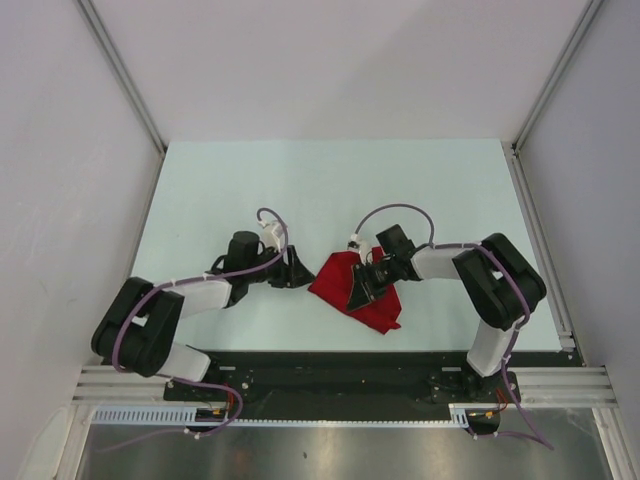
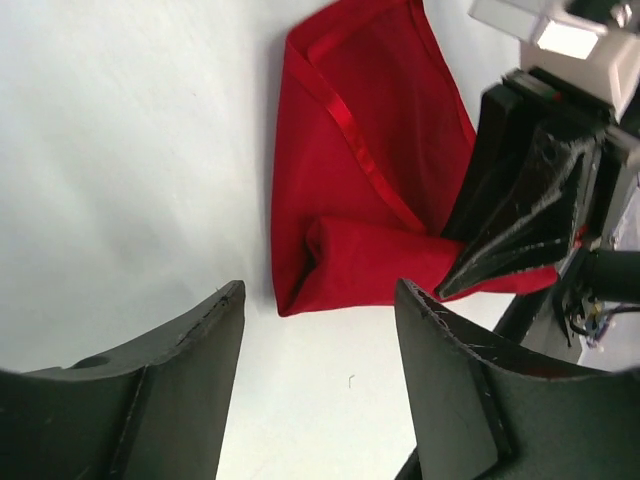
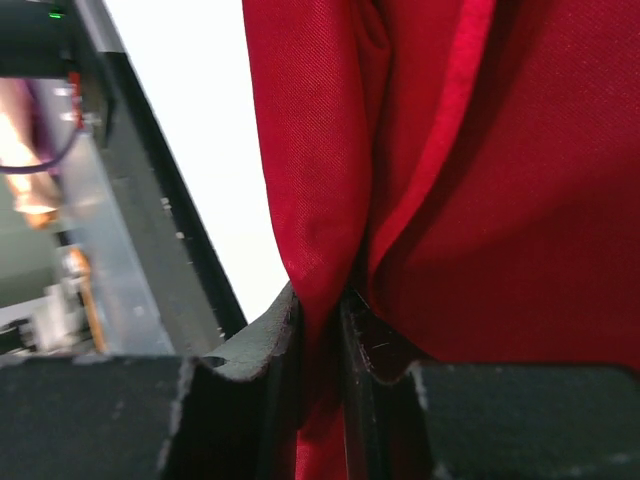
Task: Fold the napkin, place the utensils inside, and roll it up
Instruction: Roll the napkin with the utensil
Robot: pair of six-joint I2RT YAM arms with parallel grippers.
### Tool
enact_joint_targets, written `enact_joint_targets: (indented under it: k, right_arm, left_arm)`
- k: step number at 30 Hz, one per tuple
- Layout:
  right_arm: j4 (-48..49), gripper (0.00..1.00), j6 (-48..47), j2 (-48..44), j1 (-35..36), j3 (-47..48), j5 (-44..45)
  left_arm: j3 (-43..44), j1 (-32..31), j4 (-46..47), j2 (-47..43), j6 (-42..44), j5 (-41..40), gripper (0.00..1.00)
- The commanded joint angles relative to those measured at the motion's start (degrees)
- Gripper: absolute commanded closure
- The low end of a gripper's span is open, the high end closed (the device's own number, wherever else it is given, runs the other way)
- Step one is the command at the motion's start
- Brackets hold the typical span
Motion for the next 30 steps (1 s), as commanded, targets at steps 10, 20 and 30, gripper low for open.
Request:
enact_joint_targets:
  k: [10,20,30]
  right_arm:
    - [3.27,0.82,3.52,6.92,-2.32,-2.09,-7.23]
    - [3.36,0.82,3.34,8.06,-3.73,-2.01,-7.58]
    - [-6.98,0.39,0.97,-0.52,-4.69,4.66,-1.26]
  left_arm:
    - [3.80,-1.95,13.01,11.32,-1.21,3.65,0.40]
    - [6.35,-4.15,14.59,18.19,-1.12,5.58,0.64]
    - [7.93,-4.50,8.19,18.02,1.25,5.23,1.00]
